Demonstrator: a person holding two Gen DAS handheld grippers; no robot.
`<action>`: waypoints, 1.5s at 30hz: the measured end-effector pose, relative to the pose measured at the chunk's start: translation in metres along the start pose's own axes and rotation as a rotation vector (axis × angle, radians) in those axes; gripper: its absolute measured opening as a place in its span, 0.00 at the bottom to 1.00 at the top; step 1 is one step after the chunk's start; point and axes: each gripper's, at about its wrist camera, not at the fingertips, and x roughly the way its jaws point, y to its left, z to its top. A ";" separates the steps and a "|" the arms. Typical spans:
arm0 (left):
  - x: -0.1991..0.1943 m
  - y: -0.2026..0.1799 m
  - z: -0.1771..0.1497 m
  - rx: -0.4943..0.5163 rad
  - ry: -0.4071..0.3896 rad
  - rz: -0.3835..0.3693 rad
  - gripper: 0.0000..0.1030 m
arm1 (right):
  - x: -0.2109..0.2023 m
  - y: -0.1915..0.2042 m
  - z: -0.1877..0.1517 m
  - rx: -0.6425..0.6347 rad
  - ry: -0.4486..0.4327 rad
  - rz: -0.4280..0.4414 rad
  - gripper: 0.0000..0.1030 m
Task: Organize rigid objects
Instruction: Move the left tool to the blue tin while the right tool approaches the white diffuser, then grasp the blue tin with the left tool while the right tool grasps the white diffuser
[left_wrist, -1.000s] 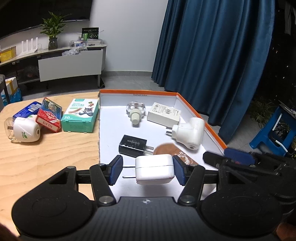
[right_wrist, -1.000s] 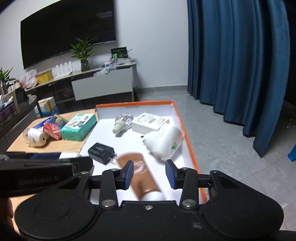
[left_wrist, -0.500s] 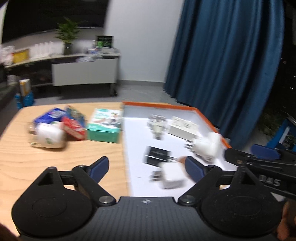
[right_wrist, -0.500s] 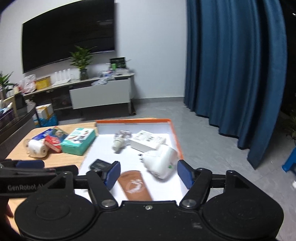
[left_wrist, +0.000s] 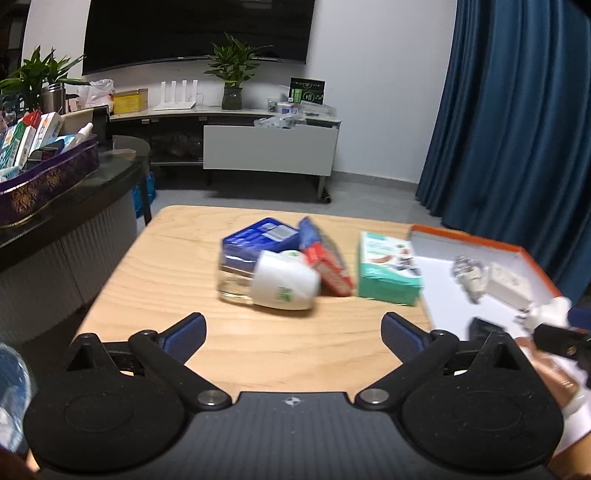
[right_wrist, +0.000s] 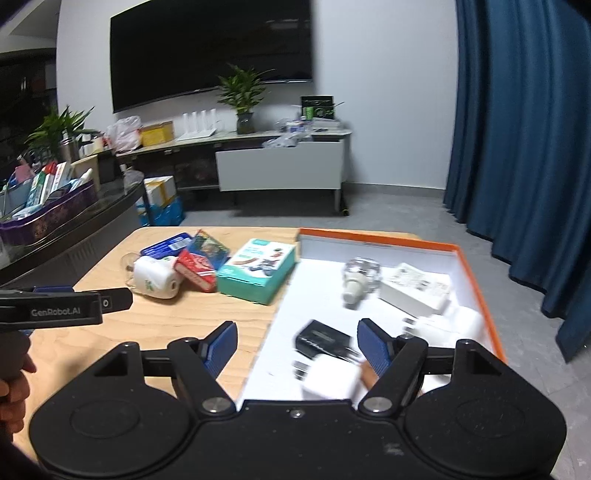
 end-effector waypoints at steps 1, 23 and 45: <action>0.005 0.003 0.002 0.004 0.004 0.008 1.00 | 0.004 0.003 0.002 -0.004 0.007 0.003 0.82; 0.101 0.069 0.053 -0.010 0.056 0.041 1.00 | 0.047 0.009 0.013 0.008 0.057 0.036 0.83; 0.129 0.063 0.048 0.246 0.104 -0.157 0.64 | 0.090 0.062 0.028 0.095 0.195 0.272 0.84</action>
